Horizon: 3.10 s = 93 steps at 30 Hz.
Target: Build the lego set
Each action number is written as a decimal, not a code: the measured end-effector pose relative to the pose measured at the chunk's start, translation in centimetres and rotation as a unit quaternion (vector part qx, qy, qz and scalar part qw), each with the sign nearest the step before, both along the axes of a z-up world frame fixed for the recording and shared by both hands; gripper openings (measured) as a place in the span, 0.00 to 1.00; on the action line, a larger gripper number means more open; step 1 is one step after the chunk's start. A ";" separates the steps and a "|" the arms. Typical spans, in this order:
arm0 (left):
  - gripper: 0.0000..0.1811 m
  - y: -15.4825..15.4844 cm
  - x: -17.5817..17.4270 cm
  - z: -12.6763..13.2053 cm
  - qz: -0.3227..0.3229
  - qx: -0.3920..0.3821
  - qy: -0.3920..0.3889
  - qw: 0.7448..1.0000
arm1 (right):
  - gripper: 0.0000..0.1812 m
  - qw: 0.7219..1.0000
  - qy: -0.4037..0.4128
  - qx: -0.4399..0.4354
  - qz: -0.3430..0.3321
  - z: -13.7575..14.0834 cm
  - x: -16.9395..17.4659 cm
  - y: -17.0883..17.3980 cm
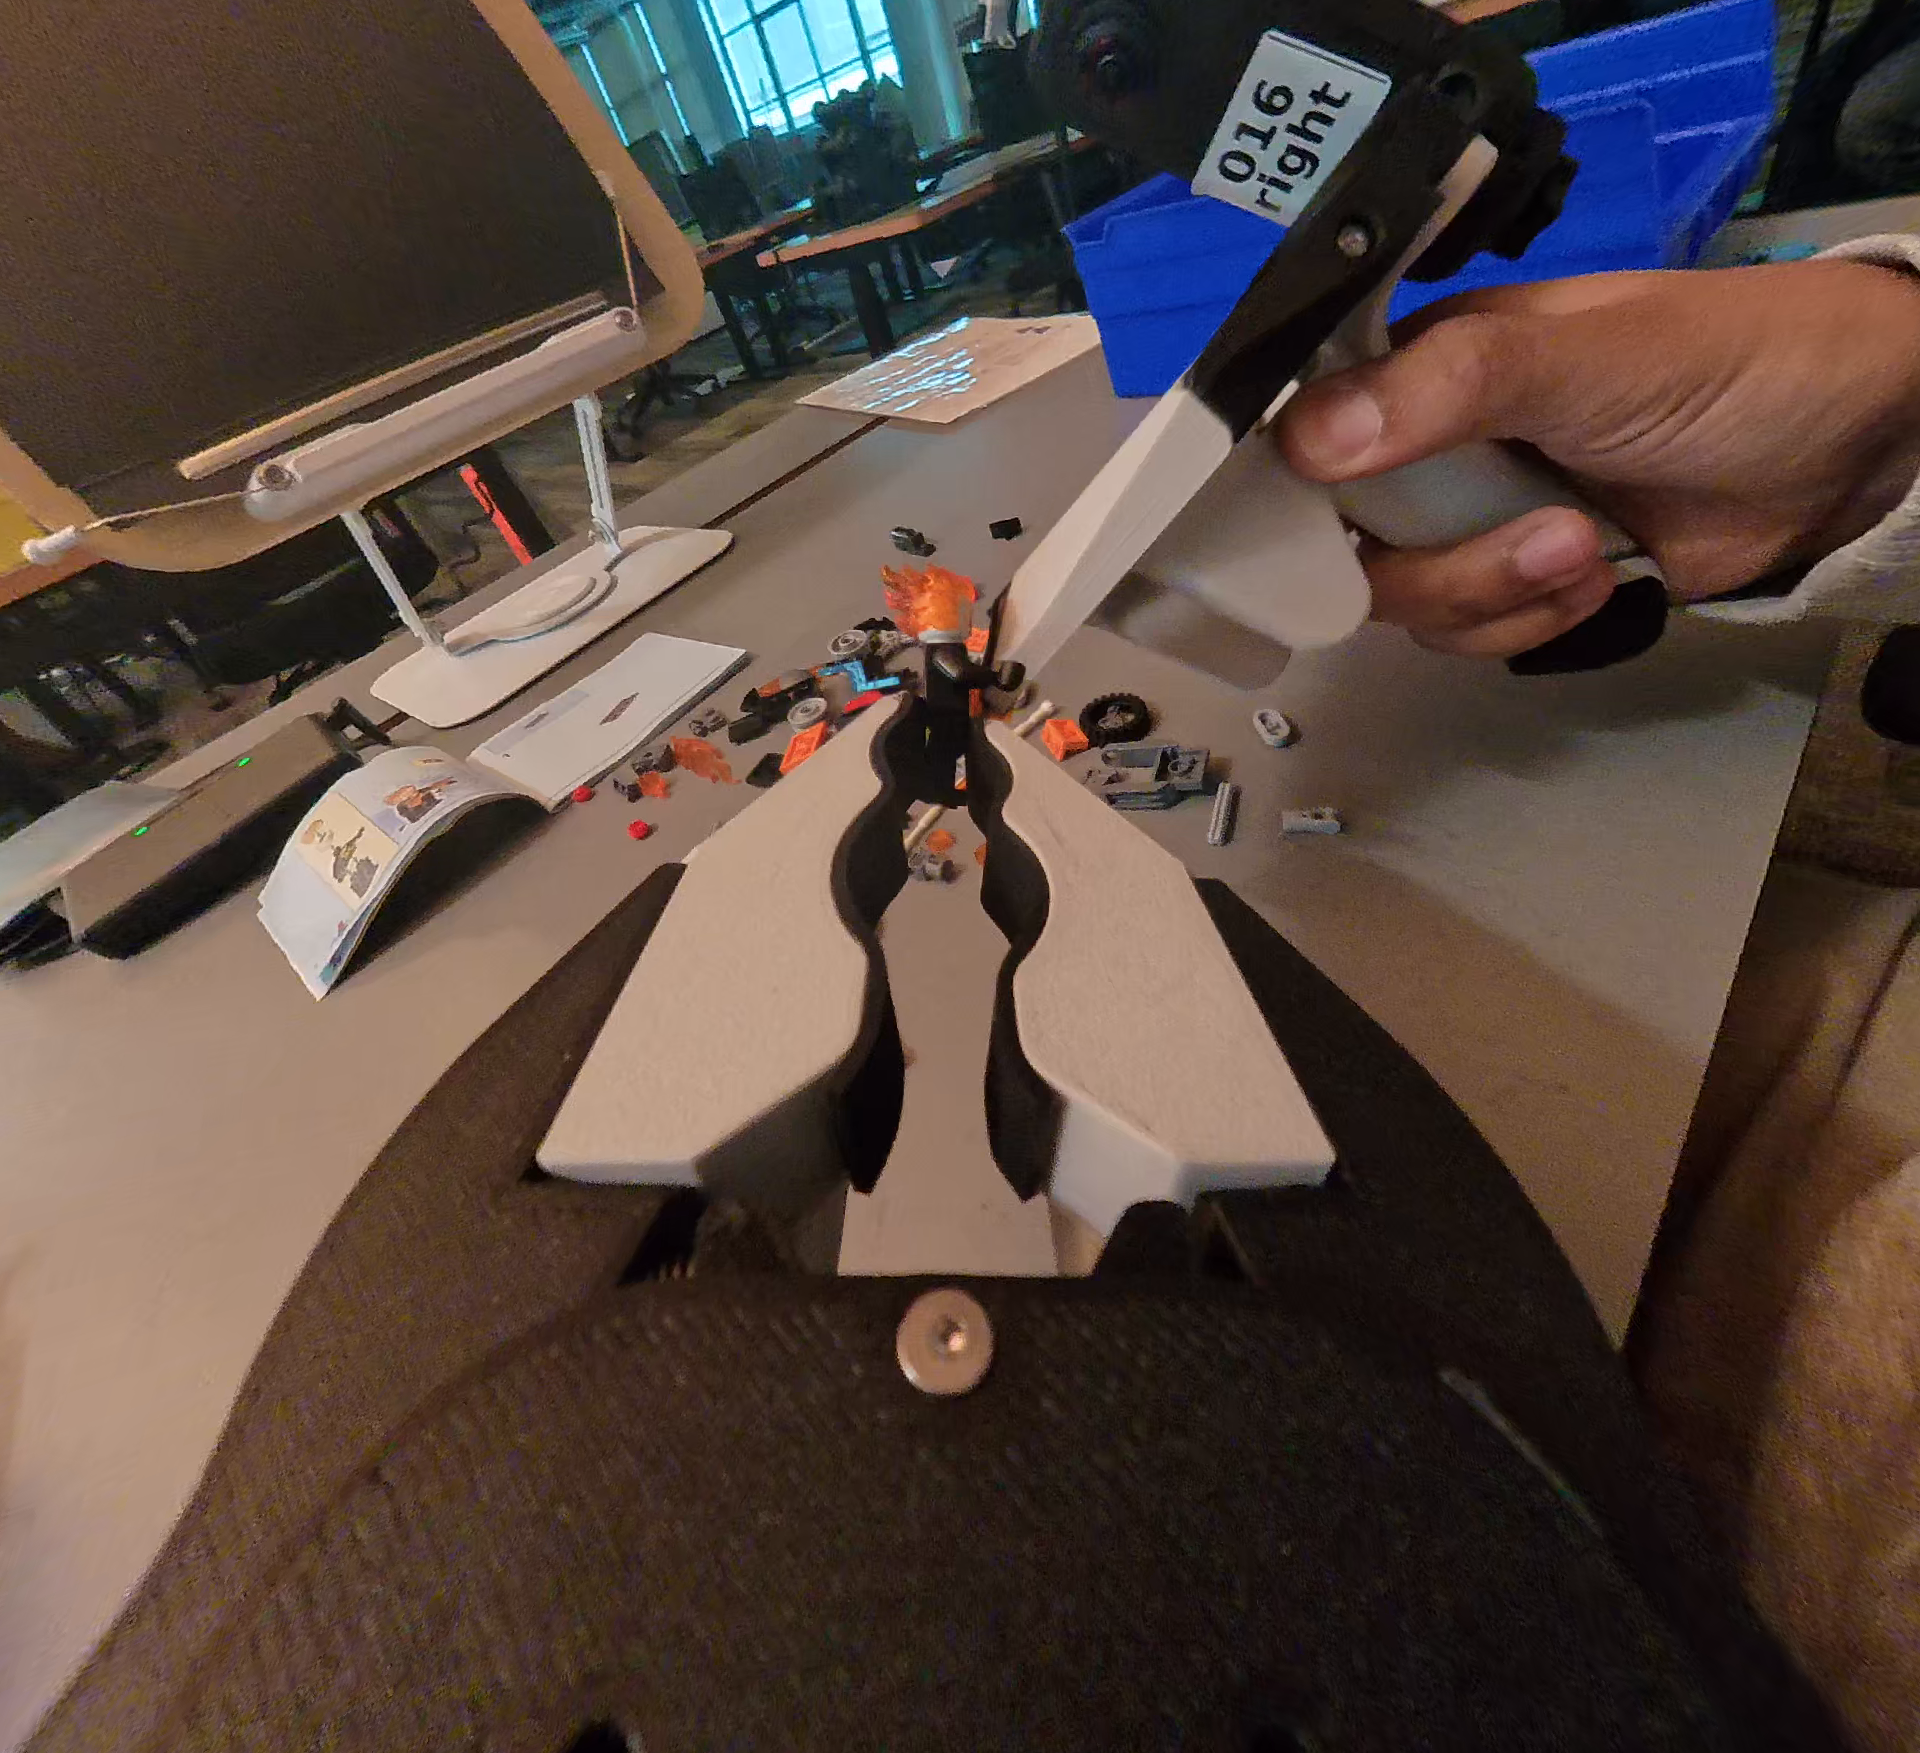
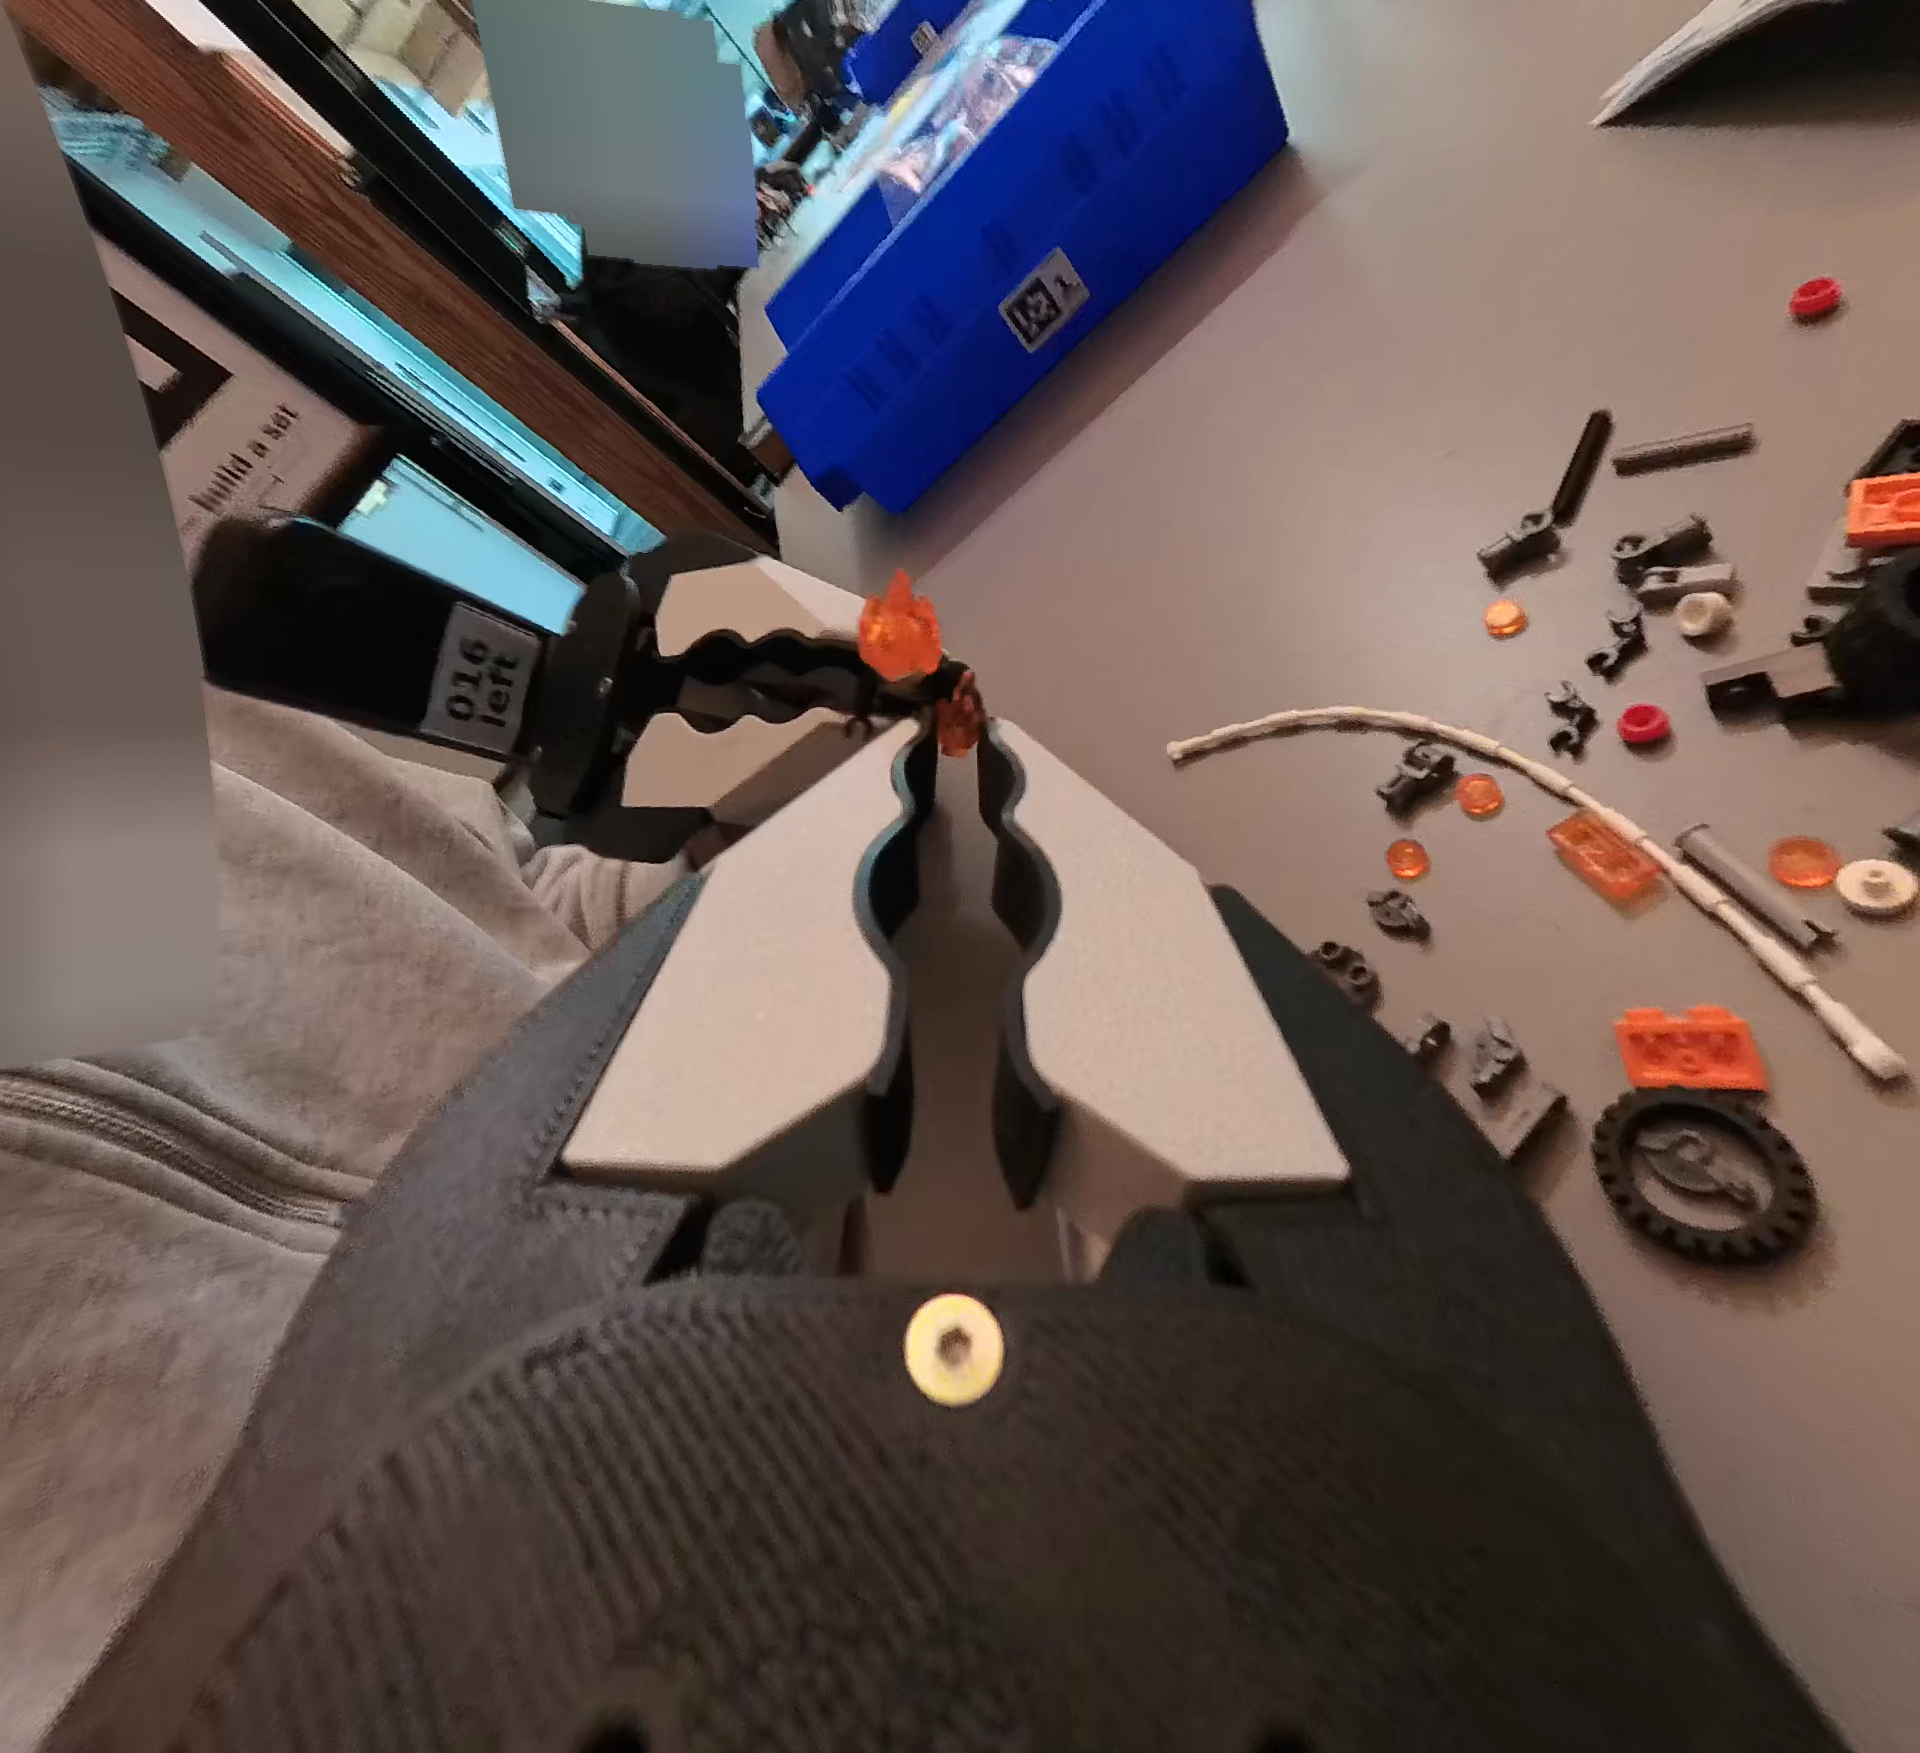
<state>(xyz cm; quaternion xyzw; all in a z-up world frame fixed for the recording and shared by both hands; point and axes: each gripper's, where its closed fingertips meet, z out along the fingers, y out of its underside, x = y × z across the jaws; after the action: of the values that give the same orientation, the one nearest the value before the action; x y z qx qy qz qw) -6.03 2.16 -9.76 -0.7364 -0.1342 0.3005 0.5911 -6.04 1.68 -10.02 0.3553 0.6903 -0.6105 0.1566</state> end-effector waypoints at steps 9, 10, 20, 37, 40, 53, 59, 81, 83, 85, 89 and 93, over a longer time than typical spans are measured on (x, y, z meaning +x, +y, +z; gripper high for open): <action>0.03 -0.9 -0.4 1.0 -0.016 0.067 -0.043 0.997 | 0.03 1.000 0.006 -0.019 -0.009 0.7 0.0 0.0; 0.03 -1.2 -0.6 1.3 -0.022 0.092 -0.060 0.994 | 0.03 1.000 0.007 -0.011 -0.015 0.4 -0.1 0.1; 0.03 -5.0 -2.9 2.8 -0.085 0.331 -0.239 0.909 | 0.04 0.955 0.093 0.276 -0.053 -6.7 0.3 0.8; 0.02 -2.8 0.9 4.4 -0.263 0.361 -0.290 0.846 | 0.15 0.992 0.075 -0.092 -0.035 4.2 0.7 -2.4; 0.02 -2.3 1.2 4.1 -0.262 0.344 -0.289 0.854 | 0.09 0.991 0.051 -0.125 -0.021 4.5 1.0 -2.8; 0.02 -1.5 1.2 3.4 -0.217 0.290 -0.241 0.901 | 0.03 0.994 0.006 -0.109 -0.031 3.6 0.7 -1.9; 0.03 -1.3 1.0 3.2 -0.202 0.278 -0.234 0.909 | 0.06 0.985 -0.060 -0.160 -0.007 3.9 1.0 -1.6; 0.02 -2.3 -0.2 3.2 -0.180 0.312 -0.253 0.898 | 0.12 0.923 0.351 0.070 -0.141 6.4 0.5 -0.2; 0.02 -2.4 -0.3 3.2 -0.184 0.319 -0.261 0.892 | 0.12 0.869 0.442 0.154 -0.159 6.2 0.6 -0.5; 0.02 -2.4 -0.1 3.3 -0.191 0.321 -0.265 0.889 | 0.12 0.818 0.509 0.218 -0.158 5.7 0.7 -1.0; 0.02 -2.0 0.4 3.3 -0.209 0.311 -0.267 0.888 | 0.11 0.745 0.578 0.305 -0.136 4.3 0.5 -1.7; 0.02 -1.9 0.6 3.3 -0.218 0.310 -0.273 0.884 | 0.04 0.711 0.606 0.333 -0.125 4.1 0.4 -1.8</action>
<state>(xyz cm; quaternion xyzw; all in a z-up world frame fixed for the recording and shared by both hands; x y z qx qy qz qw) -5.42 0.26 -6.51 -0.5795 -0.2126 -0.1054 0.7797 -5.67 -0.15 -5.90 0.0209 0.7452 -0.4390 -0.5016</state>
